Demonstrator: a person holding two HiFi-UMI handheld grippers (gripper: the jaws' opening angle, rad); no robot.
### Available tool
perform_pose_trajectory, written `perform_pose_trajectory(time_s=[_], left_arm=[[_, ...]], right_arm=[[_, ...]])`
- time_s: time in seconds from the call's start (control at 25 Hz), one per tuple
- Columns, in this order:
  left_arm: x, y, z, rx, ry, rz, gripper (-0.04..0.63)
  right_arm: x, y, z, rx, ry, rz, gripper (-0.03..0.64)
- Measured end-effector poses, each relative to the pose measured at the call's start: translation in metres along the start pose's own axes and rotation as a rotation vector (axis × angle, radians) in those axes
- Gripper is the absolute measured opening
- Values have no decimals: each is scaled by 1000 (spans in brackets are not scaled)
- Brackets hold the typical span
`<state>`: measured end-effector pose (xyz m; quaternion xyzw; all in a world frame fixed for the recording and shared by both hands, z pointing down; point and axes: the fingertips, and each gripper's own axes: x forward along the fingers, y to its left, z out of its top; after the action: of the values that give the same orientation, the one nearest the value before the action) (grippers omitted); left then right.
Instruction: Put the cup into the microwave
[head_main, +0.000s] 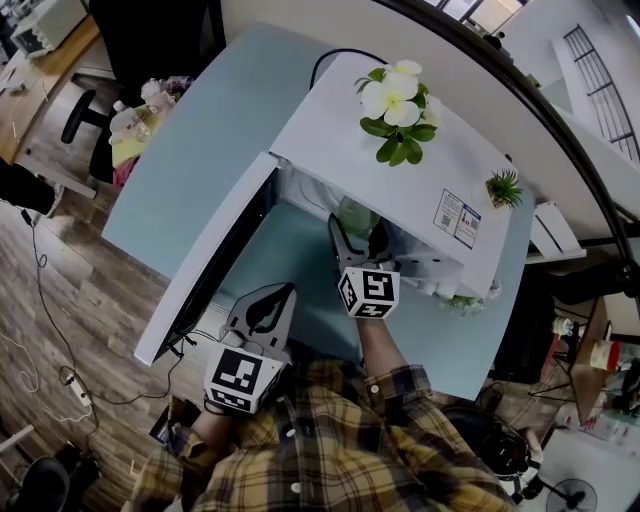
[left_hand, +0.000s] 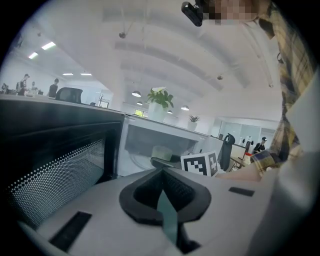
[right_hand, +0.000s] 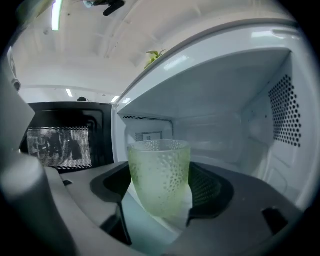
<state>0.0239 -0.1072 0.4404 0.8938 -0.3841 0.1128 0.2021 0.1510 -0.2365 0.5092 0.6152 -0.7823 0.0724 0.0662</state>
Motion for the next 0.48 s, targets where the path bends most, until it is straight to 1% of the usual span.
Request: perform_pose_trajectory(time_s=[0.16,0.36,0.48], left_arm=[[-2,4,-1,-2,2,6,-11],[-3,1,-4,-5,3,0,-11],[-4,0,-4,1,3,-3,-9]], right_arm=[[7,-3,1,37,-10,-24,357],[15,-4,-6,70,28,-13,357],[12,-3,-7,81,32,-12,358]])
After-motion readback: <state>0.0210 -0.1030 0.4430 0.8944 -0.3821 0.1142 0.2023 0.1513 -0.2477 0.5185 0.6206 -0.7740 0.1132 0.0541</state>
